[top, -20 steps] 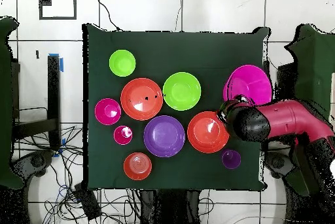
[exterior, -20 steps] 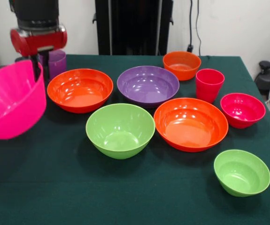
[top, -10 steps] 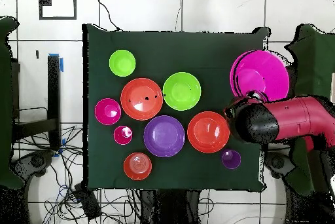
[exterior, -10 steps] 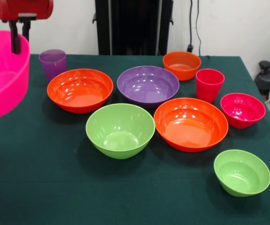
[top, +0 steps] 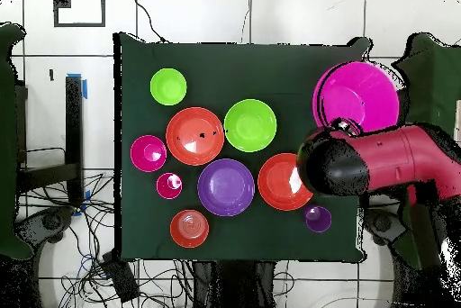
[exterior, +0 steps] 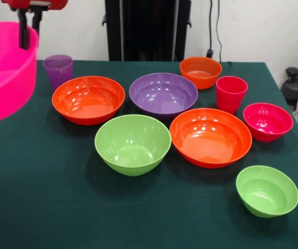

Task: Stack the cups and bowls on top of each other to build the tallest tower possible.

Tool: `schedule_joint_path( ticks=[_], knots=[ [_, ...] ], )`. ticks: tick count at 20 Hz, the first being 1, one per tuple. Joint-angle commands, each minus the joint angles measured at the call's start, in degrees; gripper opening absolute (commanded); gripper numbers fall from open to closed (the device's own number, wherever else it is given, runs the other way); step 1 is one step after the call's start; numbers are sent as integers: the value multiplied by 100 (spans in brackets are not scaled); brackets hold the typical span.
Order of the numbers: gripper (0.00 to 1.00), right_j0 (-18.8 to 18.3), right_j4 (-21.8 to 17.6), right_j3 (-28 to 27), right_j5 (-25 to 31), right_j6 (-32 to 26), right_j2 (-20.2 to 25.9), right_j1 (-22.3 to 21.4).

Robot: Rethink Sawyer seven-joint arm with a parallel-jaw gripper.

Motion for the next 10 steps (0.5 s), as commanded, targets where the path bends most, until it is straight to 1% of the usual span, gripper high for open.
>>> schedule_joint_path(
  ticks=[1, 5, 10],
  knots=[
    [0, 520, 43, 565, 496, -914, -53, -126],
    [0, 613, -92, 781, 265, -774, -123, -259],
    [0, 904, -409, 872, 169, -432, -323, -216]
  ],
)
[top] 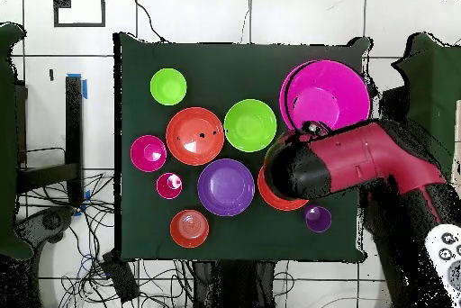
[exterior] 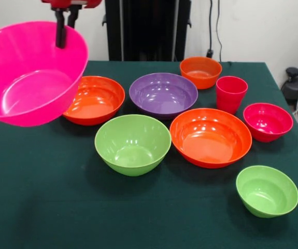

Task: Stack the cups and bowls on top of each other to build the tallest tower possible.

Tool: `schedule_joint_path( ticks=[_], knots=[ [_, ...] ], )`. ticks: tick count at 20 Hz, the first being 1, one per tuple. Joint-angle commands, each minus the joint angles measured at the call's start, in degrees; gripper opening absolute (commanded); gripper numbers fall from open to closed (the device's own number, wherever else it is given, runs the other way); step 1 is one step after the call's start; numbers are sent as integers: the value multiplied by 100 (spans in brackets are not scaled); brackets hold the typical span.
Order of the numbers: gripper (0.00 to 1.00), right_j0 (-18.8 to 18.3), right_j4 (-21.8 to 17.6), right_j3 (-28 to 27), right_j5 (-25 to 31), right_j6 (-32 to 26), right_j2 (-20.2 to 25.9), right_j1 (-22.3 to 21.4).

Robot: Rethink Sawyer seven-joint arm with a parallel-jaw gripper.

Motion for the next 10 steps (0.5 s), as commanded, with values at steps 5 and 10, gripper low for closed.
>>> schedule_joint_path(
  ticks=[5, 10],
  knots=[
    [0, 589, -523, 648, -7, -255, -430, -14],
    [0, 615, -604, 792, -247, -83, -510, -30]
  ],
)
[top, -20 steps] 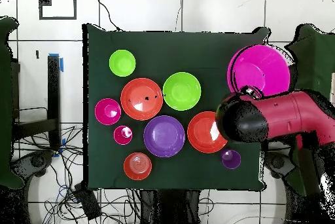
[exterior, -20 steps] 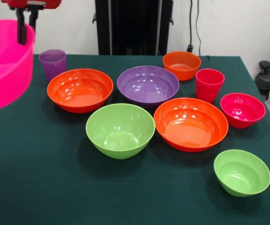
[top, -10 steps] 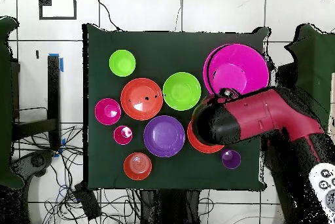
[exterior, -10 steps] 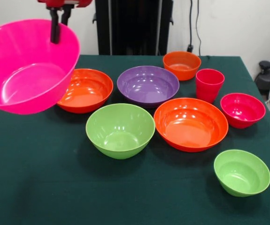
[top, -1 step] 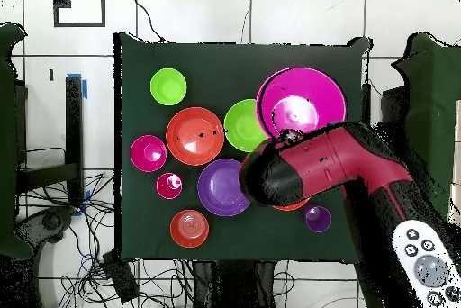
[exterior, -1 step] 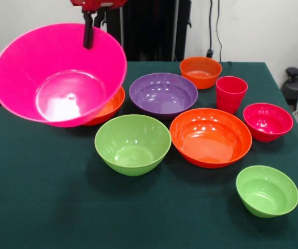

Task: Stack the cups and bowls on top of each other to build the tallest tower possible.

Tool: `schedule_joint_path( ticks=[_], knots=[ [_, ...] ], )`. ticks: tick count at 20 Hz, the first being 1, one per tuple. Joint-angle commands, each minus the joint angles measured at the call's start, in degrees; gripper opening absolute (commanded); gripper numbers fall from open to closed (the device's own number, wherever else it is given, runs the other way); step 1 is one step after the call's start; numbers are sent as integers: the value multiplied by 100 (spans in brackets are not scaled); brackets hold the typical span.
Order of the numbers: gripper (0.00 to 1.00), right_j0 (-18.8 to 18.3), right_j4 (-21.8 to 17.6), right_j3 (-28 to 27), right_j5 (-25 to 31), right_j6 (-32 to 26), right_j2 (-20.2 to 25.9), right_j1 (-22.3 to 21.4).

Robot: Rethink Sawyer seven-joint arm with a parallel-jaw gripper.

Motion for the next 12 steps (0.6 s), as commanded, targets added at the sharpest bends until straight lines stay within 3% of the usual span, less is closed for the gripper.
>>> schedule_joint_path(
  ticks=[1, 12],
  knots=[
    [0, 266, -638, 510, -279, -53, -429, 55],
    [0, 509, -566, 556, -401, 209, -535, -28]
  ],
)
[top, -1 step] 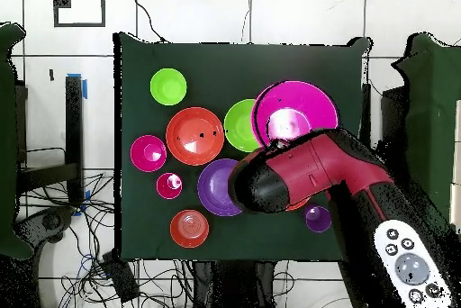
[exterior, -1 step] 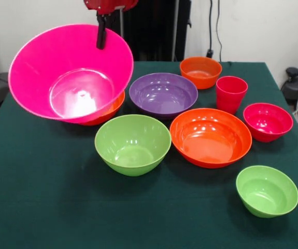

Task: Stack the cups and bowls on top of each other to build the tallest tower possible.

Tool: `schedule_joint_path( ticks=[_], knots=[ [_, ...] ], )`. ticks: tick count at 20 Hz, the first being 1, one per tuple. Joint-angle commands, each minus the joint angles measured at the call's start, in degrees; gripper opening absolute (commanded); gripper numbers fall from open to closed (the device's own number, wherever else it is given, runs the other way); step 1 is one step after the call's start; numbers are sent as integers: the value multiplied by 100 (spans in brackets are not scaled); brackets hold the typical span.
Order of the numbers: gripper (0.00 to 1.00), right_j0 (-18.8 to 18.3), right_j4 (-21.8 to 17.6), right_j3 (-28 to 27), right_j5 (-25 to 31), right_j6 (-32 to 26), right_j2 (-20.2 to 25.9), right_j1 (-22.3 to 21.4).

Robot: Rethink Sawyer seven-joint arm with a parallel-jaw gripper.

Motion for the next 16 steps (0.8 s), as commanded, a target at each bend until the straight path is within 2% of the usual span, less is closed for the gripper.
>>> schedule_joint_path(
  ticks=[1, 16],
  knots=[
    [0, 279, -550, 367, -452, 228, -384, -26],
    [0, 720, -818, 372, -1053, 628, -883, 157]
  ],
)
